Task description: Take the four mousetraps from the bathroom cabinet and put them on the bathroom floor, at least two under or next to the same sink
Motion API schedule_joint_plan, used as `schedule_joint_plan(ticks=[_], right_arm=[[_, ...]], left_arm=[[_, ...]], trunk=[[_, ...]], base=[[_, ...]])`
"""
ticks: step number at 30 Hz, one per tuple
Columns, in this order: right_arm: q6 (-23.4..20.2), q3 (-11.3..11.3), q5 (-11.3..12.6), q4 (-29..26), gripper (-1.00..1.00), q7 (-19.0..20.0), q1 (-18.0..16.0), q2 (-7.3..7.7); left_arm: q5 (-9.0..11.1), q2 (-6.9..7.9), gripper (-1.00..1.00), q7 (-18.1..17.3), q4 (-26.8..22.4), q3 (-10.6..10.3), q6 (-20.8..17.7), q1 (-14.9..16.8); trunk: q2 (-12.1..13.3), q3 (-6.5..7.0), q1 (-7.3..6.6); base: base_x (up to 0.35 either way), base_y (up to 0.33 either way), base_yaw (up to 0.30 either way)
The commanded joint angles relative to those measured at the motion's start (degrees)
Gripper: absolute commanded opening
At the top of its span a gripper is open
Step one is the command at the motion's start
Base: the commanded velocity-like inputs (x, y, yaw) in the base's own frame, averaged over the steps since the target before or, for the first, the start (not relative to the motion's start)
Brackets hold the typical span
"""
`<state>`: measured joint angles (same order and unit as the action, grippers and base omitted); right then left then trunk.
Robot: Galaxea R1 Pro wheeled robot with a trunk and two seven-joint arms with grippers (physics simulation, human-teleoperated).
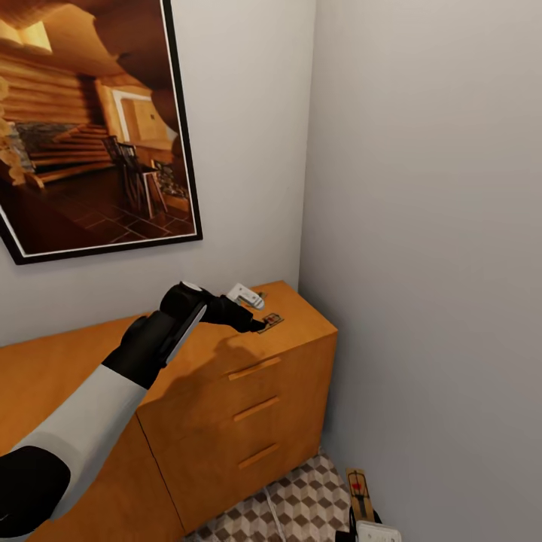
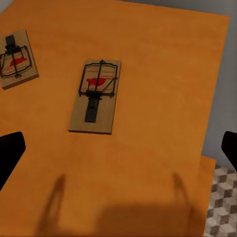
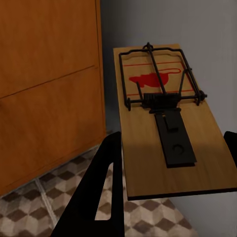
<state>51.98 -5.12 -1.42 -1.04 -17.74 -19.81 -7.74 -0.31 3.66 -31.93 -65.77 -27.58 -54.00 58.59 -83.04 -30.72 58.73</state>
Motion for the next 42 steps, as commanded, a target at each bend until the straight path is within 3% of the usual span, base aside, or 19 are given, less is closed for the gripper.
schedule_joint_plan(ticks=[1, 8, 15, 28, 42], right_arm=[[0.1, -0.5, -0.1, 0.0, -1.00, -0.6, 0.0, -0.04], [0.1, -0.4, -0.1, 0.0, -1.00, -0.6, 0.0, -0.03], [0.1, -0.4, -0.1, 0.0, -1.00, -0.6, 0.0, 0.00], [0.1, -0.5, -0.1, 0.0, -1.00, -0.6, 0.0, -0.02], [0.1, -0.4, -0.1, 0.0, -1.00, -0.6, 0.0, 0.01]], left_arm=[[0.0, 0.04, 1.00, -0.1, -0.1, -0.1, -0.2, 0.1], [0.0, 0.05, 1.00, -0.1, 0.1, -0.4, -0.2, 0.1], [0.0, 0.03, 1.00, -0.1, 0.8, -3.6, -0.2, 0.1], [0.0, -0.14, 1.00, -0.1, 1.3, -5.8, -0.2, 0.1], [0.0, -0.14, 1.00, -0.1, 1.3, -6.3, -0.2, 0.1]], trunk=[[0.0, -0.11, 0.00], [0.0, -0.19, 0.00], [0.0, -0.20, 0.00], [0.0, -0.20, 0.00], [0.0, -0.20, 0.00]], base=[[0.015, 0.000, 0.000], [0.139, 0.092, 0.000], [0.117, 0.069, 0.000], [0.006, 0.003, 0.000], [0.000, 0.000, 0.000]])
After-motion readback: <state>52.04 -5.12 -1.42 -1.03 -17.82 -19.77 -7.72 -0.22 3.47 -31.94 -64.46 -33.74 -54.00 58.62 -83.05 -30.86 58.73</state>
